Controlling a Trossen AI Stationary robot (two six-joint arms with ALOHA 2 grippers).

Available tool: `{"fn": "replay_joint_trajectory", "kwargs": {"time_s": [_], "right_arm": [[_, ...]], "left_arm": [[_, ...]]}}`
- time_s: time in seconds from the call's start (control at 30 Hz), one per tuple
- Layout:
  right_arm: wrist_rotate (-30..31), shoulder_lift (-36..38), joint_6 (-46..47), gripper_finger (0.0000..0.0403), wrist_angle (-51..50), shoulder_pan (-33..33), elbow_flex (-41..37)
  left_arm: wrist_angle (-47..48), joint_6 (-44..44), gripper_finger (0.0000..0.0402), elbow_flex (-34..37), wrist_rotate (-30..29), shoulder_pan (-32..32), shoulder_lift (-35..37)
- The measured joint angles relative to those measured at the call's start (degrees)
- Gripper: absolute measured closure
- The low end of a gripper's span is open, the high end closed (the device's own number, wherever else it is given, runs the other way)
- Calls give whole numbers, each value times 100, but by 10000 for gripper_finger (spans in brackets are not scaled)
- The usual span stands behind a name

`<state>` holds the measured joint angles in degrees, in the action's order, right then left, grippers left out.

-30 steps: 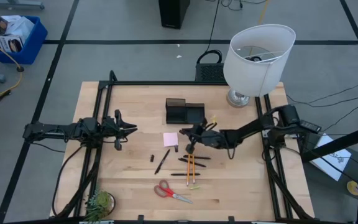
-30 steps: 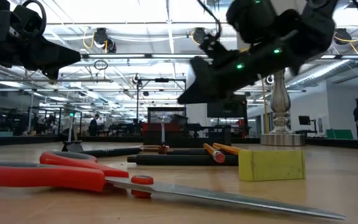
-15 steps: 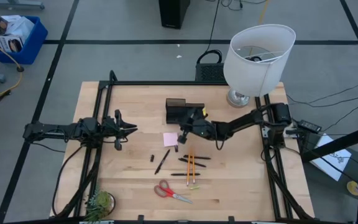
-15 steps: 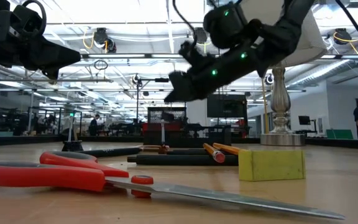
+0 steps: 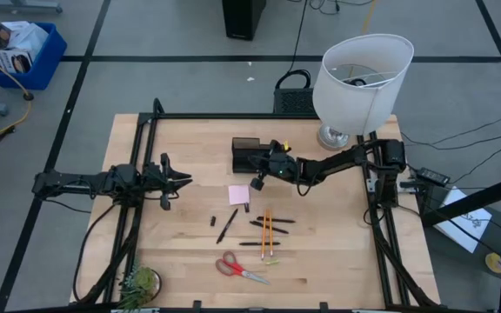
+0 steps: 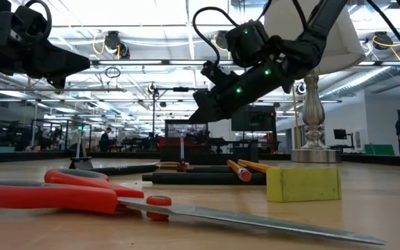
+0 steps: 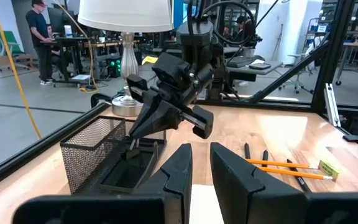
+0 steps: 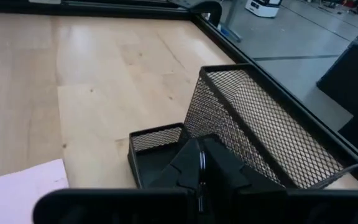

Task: Pick and place office supplies into organizer
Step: Put the black binder clip into the desk organizer

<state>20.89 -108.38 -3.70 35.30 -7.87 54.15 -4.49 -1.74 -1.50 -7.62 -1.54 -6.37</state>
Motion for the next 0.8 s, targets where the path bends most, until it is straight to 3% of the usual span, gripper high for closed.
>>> {"fn": "replay_joint_trajectory", "kwargs": {"time_s": [0.63, 0.8], "right_arm": [[-44, 0, -153, 384, 74, -68, 0], [-38, 0, -128, 353, 76, -68, 0]], "left_arm": [[1, 0, 339, 0, 0, 1, 0], [1, 0, 339, 0, 0, 2, 0]]}}
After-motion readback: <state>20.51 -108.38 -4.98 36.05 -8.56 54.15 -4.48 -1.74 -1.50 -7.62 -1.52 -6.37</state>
